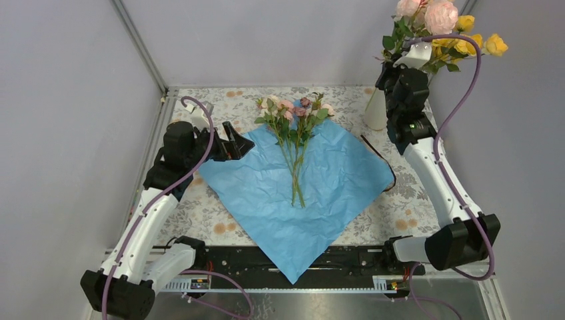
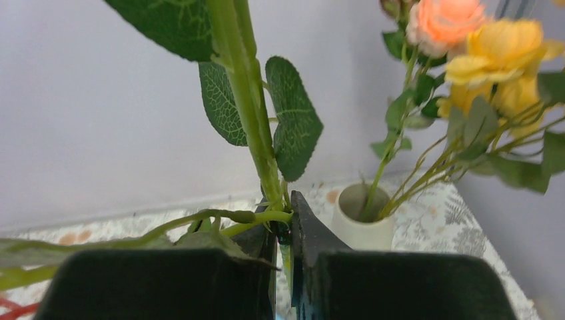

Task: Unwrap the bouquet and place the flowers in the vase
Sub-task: Insert the fake flower into the vase.

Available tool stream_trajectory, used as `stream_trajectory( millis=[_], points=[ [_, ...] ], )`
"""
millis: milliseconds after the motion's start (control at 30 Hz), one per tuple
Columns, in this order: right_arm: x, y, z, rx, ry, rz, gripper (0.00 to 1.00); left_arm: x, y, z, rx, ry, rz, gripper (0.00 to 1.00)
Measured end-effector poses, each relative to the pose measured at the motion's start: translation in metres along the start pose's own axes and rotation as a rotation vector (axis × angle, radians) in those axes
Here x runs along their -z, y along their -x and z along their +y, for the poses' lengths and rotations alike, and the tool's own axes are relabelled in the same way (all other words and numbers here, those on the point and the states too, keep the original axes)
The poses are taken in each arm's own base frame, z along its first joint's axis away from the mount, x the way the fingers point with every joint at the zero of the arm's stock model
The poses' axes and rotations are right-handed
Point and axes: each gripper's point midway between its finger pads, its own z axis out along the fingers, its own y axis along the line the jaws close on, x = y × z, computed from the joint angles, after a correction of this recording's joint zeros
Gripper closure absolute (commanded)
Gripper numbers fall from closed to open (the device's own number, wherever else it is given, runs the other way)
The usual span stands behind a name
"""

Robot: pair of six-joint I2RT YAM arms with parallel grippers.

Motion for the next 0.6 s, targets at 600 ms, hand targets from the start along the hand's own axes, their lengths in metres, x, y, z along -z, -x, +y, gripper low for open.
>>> stream_trajectory(
  millis=[600],
  points=[
    [-0.069, 0.061, -0.060, -0.008, -0.190, -0.200, 1.00, 0.003, 0.008, 0.012, 0.015, 0.035, -0.026, 0.01]
  ],
)
